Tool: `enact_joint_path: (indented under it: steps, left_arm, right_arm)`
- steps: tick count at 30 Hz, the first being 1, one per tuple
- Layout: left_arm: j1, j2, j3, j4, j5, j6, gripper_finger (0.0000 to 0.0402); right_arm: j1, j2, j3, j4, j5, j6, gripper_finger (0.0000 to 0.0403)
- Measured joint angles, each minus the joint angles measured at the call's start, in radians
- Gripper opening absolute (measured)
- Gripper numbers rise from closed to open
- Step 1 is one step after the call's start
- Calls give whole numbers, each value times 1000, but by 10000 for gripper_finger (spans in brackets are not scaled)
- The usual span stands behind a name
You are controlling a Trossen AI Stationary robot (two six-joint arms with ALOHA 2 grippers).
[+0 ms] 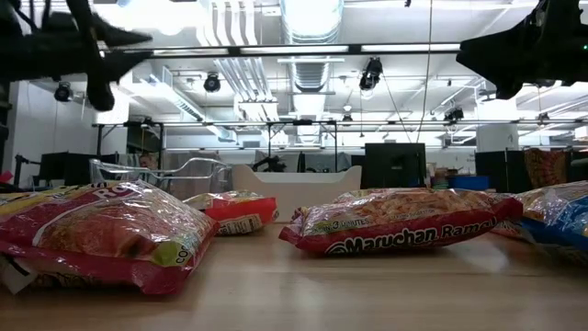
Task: Sort Maruchan noodles
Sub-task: Put the right orange noodle pack into the transparent bin
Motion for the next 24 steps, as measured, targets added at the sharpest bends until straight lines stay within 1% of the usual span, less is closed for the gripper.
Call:
enact_joint_path:
  steps: [5, 8, 13, 18, 21, 24]
  left_arm:
    - [-1, 57, 0, 154, 105, 13, 91]
    - [-6, 102, 0, 211, 159, -5, 91]
    - [-36, 187, 7, 268, 166, -31, 91]
    - [-83, 303, 102, 268, 168, 11, 91]
    - [-111, 382, 174, 255, 189, 60, 91]
    - [-132, 455, 251, 200, 207, 95, 91]
  right_arm:
    - [0, 0, 0, 1, 0, 9, 153]
    - [0, 0, 0, 21, 1, 64, 153]
    - [0, 0, 0, 80, 3, 184, 153]
    - [0, 0, 4, 81, 60, 328, 153]
    - [0, 0, 18, 88, 63, 350, 153]
    - [0, 6, 31, 90, 63, 379, 153]
